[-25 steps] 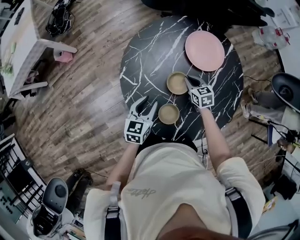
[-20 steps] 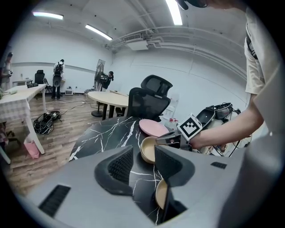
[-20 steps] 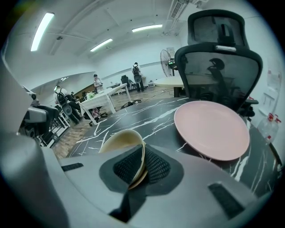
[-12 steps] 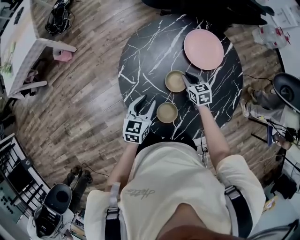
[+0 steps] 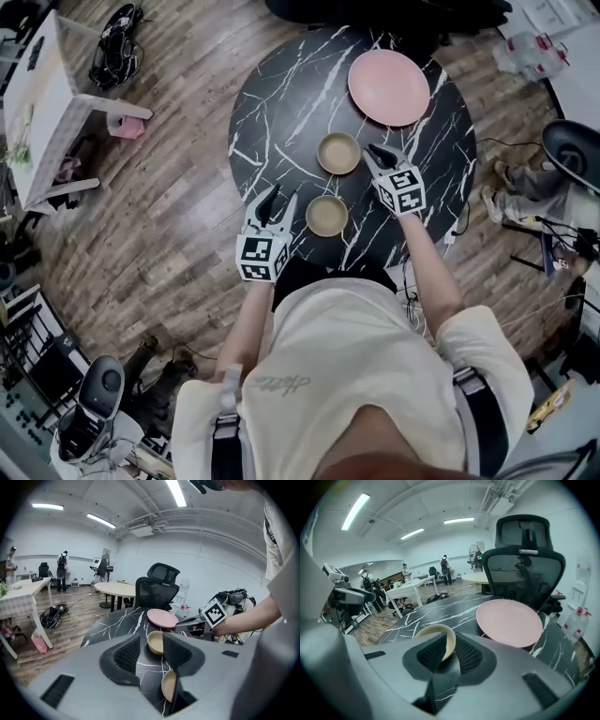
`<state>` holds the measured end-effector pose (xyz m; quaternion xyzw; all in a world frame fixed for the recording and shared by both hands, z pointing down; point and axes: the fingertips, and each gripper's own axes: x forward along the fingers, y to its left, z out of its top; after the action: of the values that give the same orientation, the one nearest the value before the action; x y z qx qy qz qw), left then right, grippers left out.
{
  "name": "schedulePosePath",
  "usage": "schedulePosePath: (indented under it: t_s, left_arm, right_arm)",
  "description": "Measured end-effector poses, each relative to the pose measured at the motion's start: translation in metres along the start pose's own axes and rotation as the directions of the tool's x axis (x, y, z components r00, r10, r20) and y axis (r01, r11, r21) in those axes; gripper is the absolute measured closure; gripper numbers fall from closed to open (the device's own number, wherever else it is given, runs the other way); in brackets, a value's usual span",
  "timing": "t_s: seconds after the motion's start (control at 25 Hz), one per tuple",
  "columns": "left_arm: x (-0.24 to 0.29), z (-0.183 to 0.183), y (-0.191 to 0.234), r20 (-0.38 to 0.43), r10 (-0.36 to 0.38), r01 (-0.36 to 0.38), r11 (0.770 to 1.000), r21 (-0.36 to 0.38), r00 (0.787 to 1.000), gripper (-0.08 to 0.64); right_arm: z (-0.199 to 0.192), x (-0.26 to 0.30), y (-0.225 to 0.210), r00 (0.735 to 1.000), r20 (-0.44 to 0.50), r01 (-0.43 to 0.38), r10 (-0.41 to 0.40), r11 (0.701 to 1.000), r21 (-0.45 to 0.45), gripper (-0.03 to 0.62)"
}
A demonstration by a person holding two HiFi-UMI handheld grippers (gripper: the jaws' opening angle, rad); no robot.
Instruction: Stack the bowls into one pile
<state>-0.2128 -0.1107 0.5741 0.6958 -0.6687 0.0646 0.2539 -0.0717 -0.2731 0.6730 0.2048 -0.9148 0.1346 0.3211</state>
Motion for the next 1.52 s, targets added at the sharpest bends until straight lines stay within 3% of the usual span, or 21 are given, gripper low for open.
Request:
schedulePosePath:
  t_s: [0.44,0.84,1.16,1.52]
  left_arm:
    - [-0.019,0.012,-0.033,0.016,0.001,-0.002,0.996,0.088,1.0,0.391]
    - [-0.023,0.001,-0.062,-0.025,-0.044,0.047,0.992,0.115,0.999,0.391]
    - [-0.007,-0.012,-0.07,-0.077,-0.061,0.072,0.986,0.154,0.995,0.391]
    - [0.012,-0.045,-0.061,-0.168,-0.076,0.099,0.986,0.134,0.983,0.391]
  right_arm:
    - [-0.022,-0.096,0.001,0.992,0.108,0.07,-0.073,0.997,0.029,0.563]
    - [-0.058,-0.172,-0.003,0.973,0.17,0.142,-0.159,0.984,0.107,0.588]
    - [-0.086,-0.198,-0.003,0.962,0.187,0.172,-0.2,0.973,0.153,0.588]
    - [-0.112,-0.197,0.008,0.969,0.162,0.156,-0.187,0.97,0.188,0.588]
